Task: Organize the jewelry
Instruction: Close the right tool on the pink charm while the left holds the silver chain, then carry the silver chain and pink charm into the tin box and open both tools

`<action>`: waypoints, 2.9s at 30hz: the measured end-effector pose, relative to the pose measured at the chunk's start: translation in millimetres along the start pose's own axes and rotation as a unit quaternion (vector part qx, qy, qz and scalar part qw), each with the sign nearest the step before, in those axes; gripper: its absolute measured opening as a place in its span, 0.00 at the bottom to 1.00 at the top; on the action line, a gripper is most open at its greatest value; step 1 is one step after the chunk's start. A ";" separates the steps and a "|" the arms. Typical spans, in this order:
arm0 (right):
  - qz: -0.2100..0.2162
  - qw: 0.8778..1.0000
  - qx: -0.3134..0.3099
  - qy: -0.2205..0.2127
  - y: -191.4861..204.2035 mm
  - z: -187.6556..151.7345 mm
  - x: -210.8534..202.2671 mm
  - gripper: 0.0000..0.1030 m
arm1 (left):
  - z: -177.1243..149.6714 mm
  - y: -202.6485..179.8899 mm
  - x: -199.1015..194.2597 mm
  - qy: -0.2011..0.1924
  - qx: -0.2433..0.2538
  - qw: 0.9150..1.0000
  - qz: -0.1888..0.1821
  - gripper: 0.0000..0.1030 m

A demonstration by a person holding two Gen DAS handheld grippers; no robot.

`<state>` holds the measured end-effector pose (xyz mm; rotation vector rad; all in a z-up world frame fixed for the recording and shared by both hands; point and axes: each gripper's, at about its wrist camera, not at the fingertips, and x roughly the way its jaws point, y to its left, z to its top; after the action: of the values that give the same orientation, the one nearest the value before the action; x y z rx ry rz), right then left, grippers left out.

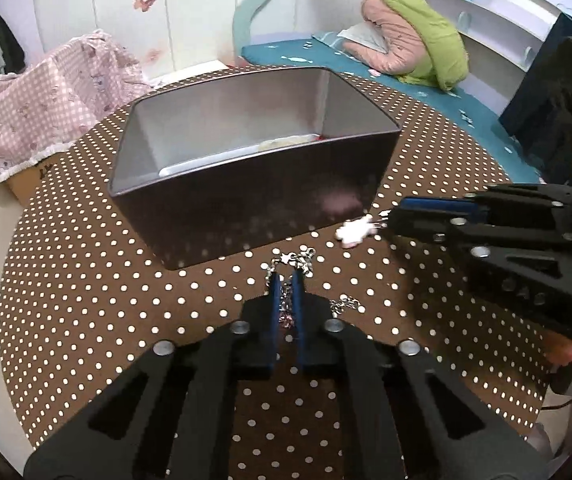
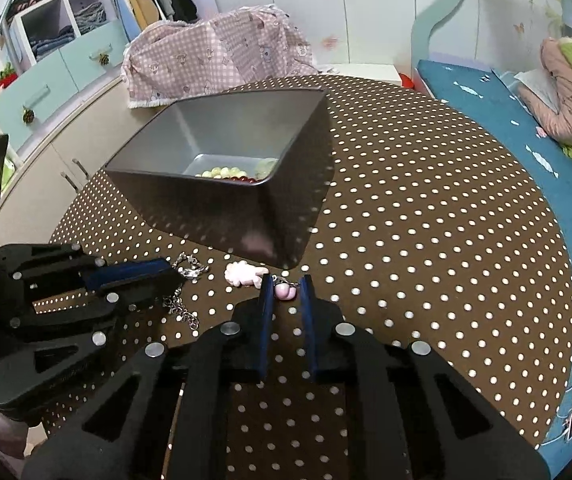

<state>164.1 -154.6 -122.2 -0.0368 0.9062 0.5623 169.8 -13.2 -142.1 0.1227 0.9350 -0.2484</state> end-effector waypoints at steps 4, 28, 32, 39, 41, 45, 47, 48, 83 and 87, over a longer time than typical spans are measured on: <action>-0.002 1.000 0.007 -0.013 -4.3 0.2 -11.0 0.12 | -0.6 4.0 -3.1 -0.001 -0.013 1.000 -0.003 0.03; -0.012 0.993 -0.032 -0.111 4.8 37.5 -73.1 0.12 | 19.4 2.2 -74.6 -0.079 0.014 0.997 -0.021 0.20; -0.002 0.994 -0.032 -0.102 4.7 33.3 -67.7 0.12 | 9.2 -1.9 -39.3 -0.029 0.025 0.999 0.008 0.42; 0.002 0.996 -0.020 -0.086 -0.5 26.8 -59.7 0.12 | 3.5 9.9 -5.4 0.026 -0.005 1.000 0.014 0.12; 0.002 0.996 -0.016 -0.083 -2.0 25.4 -58.2 0.12 | 4.0 10.4 -4.3 0.023 -0.006 0.999 0.023 0.11; 0.005 0.997 -0.012 -0.080 -4.4 24.1 -57.4 0.12 | 6.9 16.7 -9.9 0.013 -0.025 1.000 0.002 0.04; 0.006 0.997 -0.012 -0.081 -4.4 24.4 -58.3 0.12 | 6.7 17.3 -18.6 0.001 -0.027 1.000 0.001 0.04; 0.006 0.997 -0.012 -0.082 -4.3 25.0 -59.2 0.12 | 9.2 16.9 -23.8 -0.007 -0.024 1.000 0.005 0.04; 0.011 0.996 -0.013 -0.091 12.7 83.2 -39.9 0.63 | 81.1 51.3 -72.0 -0.105 -0.063 0.992 0.013 0.34; 0.010 0.996 -0.004 -0.087 9.2 79.2 -42.6 0.63 | 71.3 58.2 -60.3 -0.090 -0.075 0.993 0.015 0.34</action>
<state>197.2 -145.0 -38.6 0.0140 0.7351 0.5777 206.5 37.3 -51.6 -0.0247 0.7679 -0.1581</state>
